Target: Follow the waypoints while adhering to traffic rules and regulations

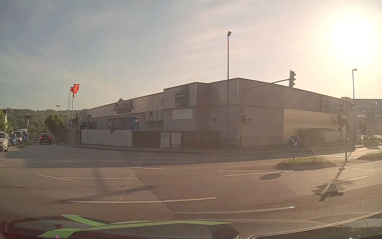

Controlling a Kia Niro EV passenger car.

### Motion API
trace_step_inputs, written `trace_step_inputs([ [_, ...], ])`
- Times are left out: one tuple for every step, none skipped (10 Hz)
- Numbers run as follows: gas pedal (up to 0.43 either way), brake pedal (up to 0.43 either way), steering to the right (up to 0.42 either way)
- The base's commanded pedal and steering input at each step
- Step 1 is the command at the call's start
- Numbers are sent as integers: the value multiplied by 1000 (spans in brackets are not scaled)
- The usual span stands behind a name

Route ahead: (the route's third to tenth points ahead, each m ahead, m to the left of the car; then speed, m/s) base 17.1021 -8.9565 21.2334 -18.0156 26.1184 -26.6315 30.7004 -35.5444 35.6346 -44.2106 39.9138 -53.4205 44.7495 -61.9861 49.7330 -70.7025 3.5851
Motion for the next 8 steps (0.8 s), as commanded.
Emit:
trace_step_inputs([
  [110, 0, 503],
  [157, 0, 494],
  [157, 0, 492],
  [157, 0, 504],
  [157, 0, 515],
  [157, 0, 521],
  [157, 0, 529],
  [157, 0, 530],
])
